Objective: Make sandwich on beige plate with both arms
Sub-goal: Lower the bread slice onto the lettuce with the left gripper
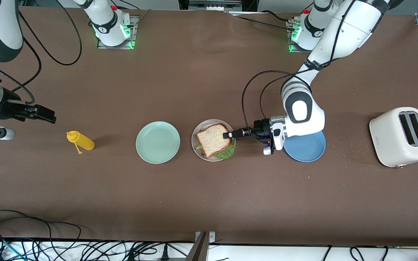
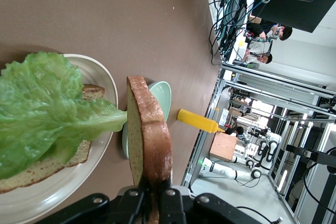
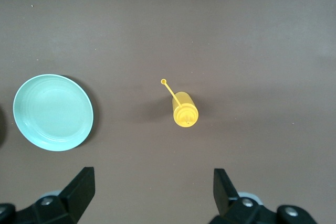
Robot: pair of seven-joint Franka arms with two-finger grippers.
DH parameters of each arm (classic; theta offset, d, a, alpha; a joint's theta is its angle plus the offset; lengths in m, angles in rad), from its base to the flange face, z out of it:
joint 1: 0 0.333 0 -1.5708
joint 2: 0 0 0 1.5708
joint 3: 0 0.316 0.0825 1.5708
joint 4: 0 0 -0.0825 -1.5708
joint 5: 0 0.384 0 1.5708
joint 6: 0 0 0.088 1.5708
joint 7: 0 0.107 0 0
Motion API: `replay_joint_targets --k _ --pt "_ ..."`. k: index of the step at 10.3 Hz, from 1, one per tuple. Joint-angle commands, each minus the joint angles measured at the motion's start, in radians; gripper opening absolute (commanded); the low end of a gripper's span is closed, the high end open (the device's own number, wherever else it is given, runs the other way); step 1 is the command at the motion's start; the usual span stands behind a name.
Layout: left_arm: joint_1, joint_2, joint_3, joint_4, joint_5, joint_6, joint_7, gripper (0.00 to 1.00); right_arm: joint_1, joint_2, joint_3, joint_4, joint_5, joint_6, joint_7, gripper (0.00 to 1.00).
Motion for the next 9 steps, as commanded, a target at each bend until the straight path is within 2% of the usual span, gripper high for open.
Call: replay_joint_targets --k 1,7,8,9 --pt "0.0 0.011 -0.005 -0.011 -0.047 0.009 0.077 0.0 0.009 -0.021 -0.011 -0.014 0.022 -0.01 0.016 1.0" --pt "-0.005 0.046 -0.005 -0.019 -0.044 0.029 0.159 0.0 0.009 -0.018 -0.011 -0.013 0.025 -0.008 0.019 1.0" --pt "0.0 0.057 -0.004 -0.018 -0.038 0.031 0.192 0.45 0.009 -0.018 -0.011 -0.013 0.025 -0.008 0.019 1.0" --pt "0.005 0.057 -0.001 -0.018 -0.035 0.029 0.198 0.49 0.009 -0.018 -0.011 -0.013 0.025 -0.008 0.019 1.0"
